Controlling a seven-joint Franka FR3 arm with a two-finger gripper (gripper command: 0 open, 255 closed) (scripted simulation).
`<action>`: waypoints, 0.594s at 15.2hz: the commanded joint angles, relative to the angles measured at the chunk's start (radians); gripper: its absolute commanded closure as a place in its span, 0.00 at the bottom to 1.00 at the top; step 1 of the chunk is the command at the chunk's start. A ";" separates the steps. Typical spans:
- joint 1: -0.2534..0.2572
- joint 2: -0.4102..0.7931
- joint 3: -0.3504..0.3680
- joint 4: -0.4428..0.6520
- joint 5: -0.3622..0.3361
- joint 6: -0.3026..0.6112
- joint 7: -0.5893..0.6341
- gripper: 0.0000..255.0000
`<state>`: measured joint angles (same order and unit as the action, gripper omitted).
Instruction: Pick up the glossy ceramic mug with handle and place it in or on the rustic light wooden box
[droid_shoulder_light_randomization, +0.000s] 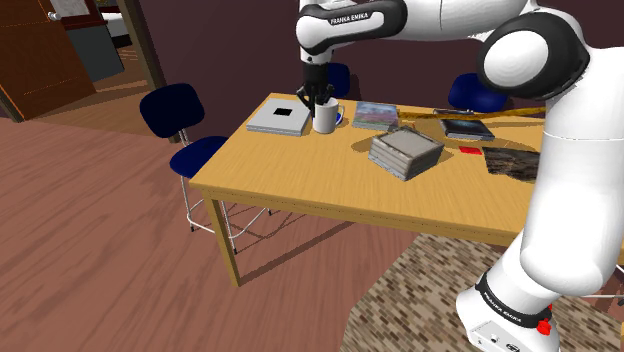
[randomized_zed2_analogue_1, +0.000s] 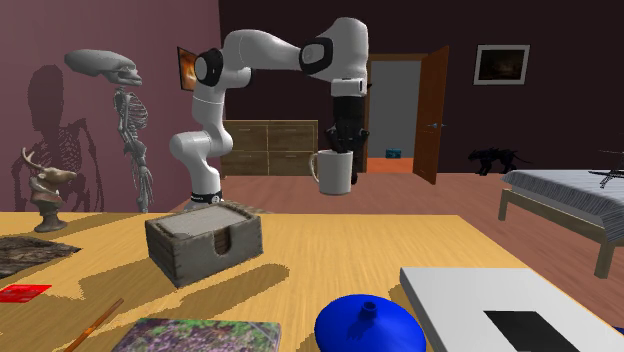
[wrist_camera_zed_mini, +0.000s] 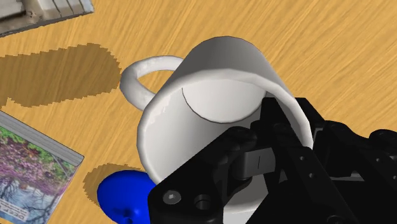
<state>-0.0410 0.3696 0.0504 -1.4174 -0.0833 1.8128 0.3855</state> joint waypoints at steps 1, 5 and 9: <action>0.001 0.002 0.000 0.031 0.000 -0.028 -0.002 1.00; 0.002 0.006 0.000 0.081 0.001 -0.076 -0.004 1.00; -0.048 -0.120 -0.020 -0.091 0.013 -0.024 -0.069 1.00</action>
<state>-0.0767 0.2788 0.0361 -1.4691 -0.0730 1.7769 0.3330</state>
